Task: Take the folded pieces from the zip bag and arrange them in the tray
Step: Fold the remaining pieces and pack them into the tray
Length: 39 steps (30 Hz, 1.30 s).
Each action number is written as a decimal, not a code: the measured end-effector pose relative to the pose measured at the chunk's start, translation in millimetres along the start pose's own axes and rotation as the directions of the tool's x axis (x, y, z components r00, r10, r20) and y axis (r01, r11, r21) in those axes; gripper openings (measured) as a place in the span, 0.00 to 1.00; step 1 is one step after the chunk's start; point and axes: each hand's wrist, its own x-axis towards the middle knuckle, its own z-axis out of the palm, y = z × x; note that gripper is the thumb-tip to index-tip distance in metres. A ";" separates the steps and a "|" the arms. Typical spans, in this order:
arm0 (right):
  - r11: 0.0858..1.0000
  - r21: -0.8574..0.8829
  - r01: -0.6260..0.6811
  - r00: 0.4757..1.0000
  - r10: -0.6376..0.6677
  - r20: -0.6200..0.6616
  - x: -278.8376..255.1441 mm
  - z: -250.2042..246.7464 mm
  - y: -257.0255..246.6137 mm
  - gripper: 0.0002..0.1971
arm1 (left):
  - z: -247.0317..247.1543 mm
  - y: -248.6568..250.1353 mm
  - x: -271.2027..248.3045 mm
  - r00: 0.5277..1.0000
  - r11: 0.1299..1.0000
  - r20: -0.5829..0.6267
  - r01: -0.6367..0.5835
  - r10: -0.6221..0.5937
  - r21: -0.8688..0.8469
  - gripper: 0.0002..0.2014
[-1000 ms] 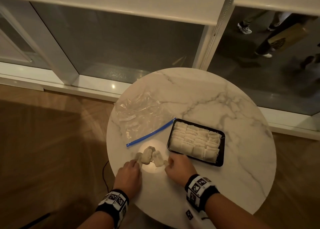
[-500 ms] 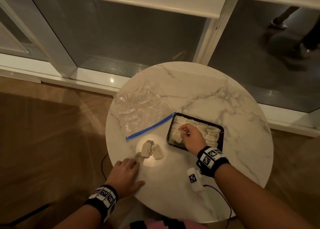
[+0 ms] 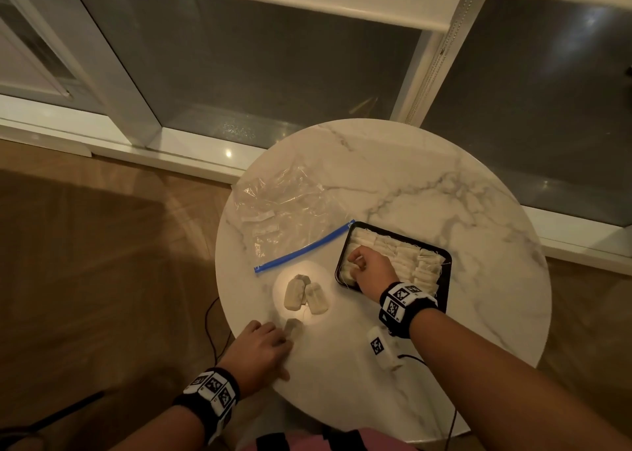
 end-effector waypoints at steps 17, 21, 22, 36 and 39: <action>0.969 -0.242 0.050 0.998 -0.040 0.048 4.7 -1.6 -2.6 0.12 | 6.9 2.7 0.4 1.000 1.000 0.013 -0.010 0.010 0.003 0.13; 0.943 -0.319 0.099 0.995 -0.088 0.050 8.8 -0.3 -4.9 0.11 | 7.4 1.0 3.2 1.000 1.000 0.000 -0.020 0.020 0.010 0.11; 0.936 -0.333 0.112 0.993 -0.099 0.057 10.0 -0.2 -5.9 0.12 | 7.8 0.6 4.1 1.000 1.000 -0.009 -0.025 0.025 0.010 0.11; 0.988 -0.085 0.126 0.963 -0.143 -0.229 -20.8 -19.2 -7.7 0.09 | 8.4 -11.5 -2.2 0.979 0.980 0.043 -0.199 0.199 -0.003 0.20; 0.964 -0.136 0.228 0.943 -0.253 -0.214 -45.6 -9.6 -10.9 0.06 | 7.6 -13.6 -5.8 0.974 0.975 0.054 -0.220 0.219 0.015 0.23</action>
